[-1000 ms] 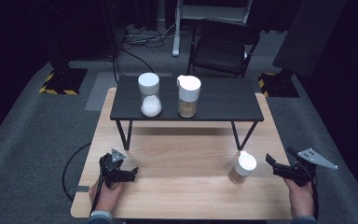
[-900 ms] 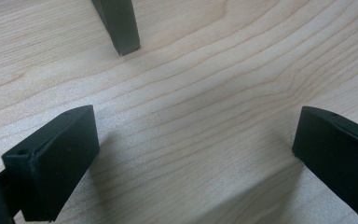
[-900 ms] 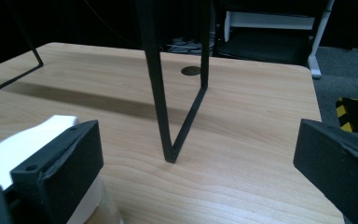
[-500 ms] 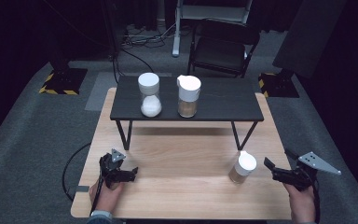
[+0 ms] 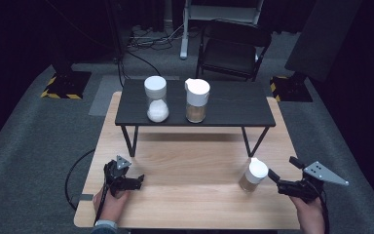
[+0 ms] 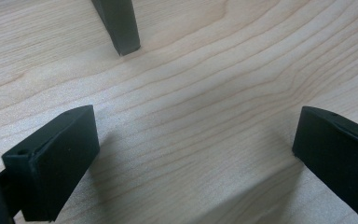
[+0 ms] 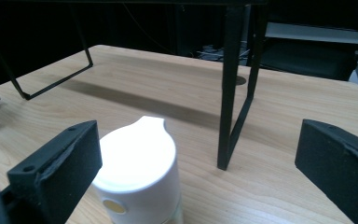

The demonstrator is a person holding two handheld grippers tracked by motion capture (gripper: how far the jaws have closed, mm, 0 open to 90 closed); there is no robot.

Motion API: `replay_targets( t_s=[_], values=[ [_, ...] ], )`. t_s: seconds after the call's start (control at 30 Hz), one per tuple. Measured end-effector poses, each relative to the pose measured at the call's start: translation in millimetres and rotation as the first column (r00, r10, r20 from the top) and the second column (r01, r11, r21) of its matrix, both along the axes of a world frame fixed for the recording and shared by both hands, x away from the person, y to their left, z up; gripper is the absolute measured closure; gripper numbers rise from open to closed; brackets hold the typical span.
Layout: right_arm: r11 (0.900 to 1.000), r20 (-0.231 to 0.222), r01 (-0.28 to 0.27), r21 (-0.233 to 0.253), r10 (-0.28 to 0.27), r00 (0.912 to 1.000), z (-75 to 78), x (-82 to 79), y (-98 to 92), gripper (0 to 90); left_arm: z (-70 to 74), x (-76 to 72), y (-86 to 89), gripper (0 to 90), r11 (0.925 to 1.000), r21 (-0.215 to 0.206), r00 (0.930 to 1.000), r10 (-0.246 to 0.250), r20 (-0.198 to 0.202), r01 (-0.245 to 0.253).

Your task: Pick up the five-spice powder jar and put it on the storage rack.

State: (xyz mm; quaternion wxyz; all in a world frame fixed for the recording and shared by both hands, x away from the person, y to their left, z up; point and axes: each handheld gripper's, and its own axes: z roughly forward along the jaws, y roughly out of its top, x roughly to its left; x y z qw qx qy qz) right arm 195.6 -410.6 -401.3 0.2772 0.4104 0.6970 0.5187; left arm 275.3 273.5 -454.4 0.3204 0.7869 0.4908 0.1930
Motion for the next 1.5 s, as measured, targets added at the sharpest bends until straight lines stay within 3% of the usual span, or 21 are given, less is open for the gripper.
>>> replay_targets(
  t_s=[0.83,1.5],
  values=[
    [0.997,-0.019,-0.077,-0.024,0.076,0.9969,-10.7,6.0,26.7,0.1,-0.3,0.1,-0.2,0.1,1.0,0.0,1.0,0.0,0.003,0.0],
    [0.993,-0.059,-0.097,-0.067,0.093,0.9939,-30.5,25.5,38.7,0.2,-0.2,-0.8,-1.2,0.1,1.0,-0.001,1.0,0.007,0.0,-0.007]
  ],
)
